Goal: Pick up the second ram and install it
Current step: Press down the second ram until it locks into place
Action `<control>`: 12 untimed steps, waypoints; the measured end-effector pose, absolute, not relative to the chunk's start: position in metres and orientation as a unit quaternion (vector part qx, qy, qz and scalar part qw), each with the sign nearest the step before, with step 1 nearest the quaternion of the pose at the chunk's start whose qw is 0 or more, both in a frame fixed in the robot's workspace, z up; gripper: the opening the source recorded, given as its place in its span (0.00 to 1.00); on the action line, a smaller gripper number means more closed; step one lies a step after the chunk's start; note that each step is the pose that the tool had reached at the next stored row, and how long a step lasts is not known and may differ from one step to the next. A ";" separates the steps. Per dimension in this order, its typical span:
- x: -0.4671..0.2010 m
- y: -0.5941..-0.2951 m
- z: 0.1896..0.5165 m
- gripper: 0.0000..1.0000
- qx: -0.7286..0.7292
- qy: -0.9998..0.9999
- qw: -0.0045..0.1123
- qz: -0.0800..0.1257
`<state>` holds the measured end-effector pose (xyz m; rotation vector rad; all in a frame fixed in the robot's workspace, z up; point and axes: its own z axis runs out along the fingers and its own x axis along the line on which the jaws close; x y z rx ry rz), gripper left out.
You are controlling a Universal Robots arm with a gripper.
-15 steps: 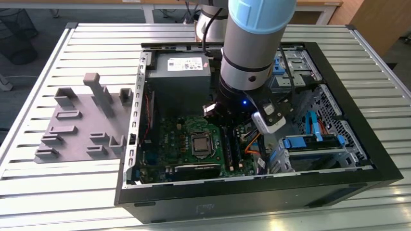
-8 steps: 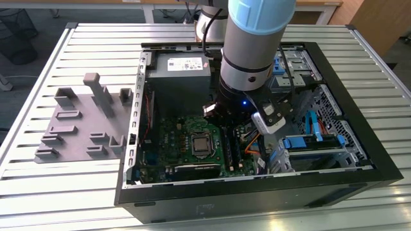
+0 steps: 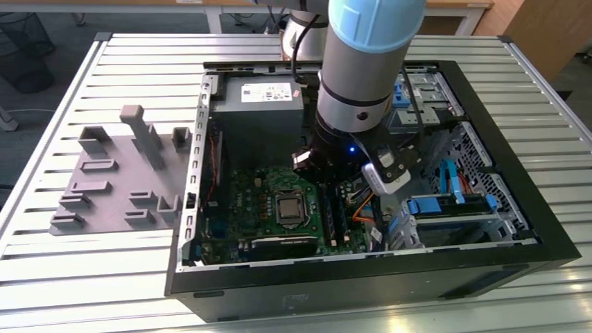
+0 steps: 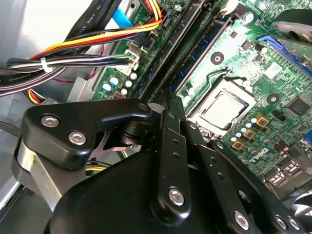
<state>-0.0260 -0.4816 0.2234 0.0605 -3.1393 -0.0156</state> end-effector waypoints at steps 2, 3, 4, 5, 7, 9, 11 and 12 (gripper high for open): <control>-0.026 -0.482 0.222 0.11 0.019 -1.000 0.001 -0.005; -0.026 -0.482 0.222 0.11 0.019 -1.000 0.001 -0.005; -0.026 -0.482 0.220 0.11 0.019 -1.000 0.001 -0.005; -0.026 -0.482 0.219 0.11 0.019 -1.000 0.001 -0.005; -0.026 -0.482 0.218 0.11 0.019 -1.000 0.001 -0.005; -0.026 -0.482 0.216 0.11 0.019 -1.000 0.001 -0.005; -0.026 -0.482 0.215 0.11 0.019 -1.000 0.001 -0.004; -0.026 -0.482 0.215 0.11 0.019 -1.000 0.001 -0.004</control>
